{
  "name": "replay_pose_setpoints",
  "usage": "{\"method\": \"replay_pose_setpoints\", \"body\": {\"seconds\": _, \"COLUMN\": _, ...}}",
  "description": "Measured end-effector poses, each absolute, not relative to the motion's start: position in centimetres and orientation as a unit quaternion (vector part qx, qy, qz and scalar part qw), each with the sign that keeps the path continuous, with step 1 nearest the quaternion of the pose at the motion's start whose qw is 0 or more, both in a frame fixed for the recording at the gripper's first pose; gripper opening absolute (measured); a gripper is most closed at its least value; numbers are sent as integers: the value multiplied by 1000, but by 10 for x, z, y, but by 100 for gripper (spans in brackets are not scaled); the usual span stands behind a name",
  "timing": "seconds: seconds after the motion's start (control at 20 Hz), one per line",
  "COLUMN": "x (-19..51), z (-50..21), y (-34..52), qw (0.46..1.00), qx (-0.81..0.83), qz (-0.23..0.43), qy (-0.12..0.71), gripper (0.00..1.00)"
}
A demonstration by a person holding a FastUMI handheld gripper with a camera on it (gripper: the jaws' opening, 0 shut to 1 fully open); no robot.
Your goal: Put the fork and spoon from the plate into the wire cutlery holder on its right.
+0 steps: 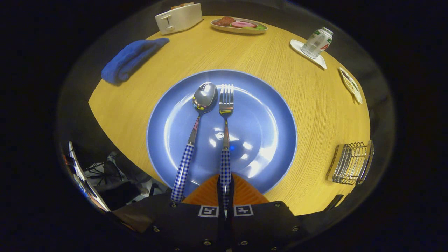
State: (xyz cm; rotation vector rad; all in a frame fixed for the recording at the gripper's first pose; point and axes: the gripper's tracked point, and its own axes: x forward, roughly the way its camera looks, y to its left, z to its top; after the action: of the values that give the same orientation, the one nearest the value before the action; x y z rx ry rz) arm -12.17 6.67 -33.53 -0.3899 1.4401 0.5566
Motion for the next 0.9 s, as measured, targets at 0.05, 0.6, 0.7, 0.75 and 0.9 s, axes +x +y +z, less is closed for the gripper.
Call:
{"method": "replay_pose_setpoints", "body": {"seconds": 0.05, "x": -121, "z": -328, "y": 61, "qw": 695, "qx": -184, "qz": 253, "qy": 647, "gripper": 2}}
{"method": "replay_pose_setpoints", "body": {"seconds": 0.6, "x": -108, "z": -238, "y": -37, "qw": 673, "qx": -257, "qz": 234, "qy": 653, "gripper": 1}}
{"method": "replay_pose_setpoints", "body": {"seconds": 0.7, "x": -109, "z": -223, "y": -62, "qw": 672, "qx": -255, "qz": 217, "qy": 661, "gripper": 1}}
{"method": "replay_pose_setpoints", "body": {"seconds": 0.75, "x": -111, "z": -216, "y": -77, "qw": 671, "qx": -253, "qz": 206, "qy": 666, "gripper": 1}}
{"method": "replay_pose_setpoints", "body": {"seconds": 0.9, "x": -112, "z": -199, "y": -121, "qw": 666, "qx": -256, "qz": 173, "qy": 679, "gripper": 1}}
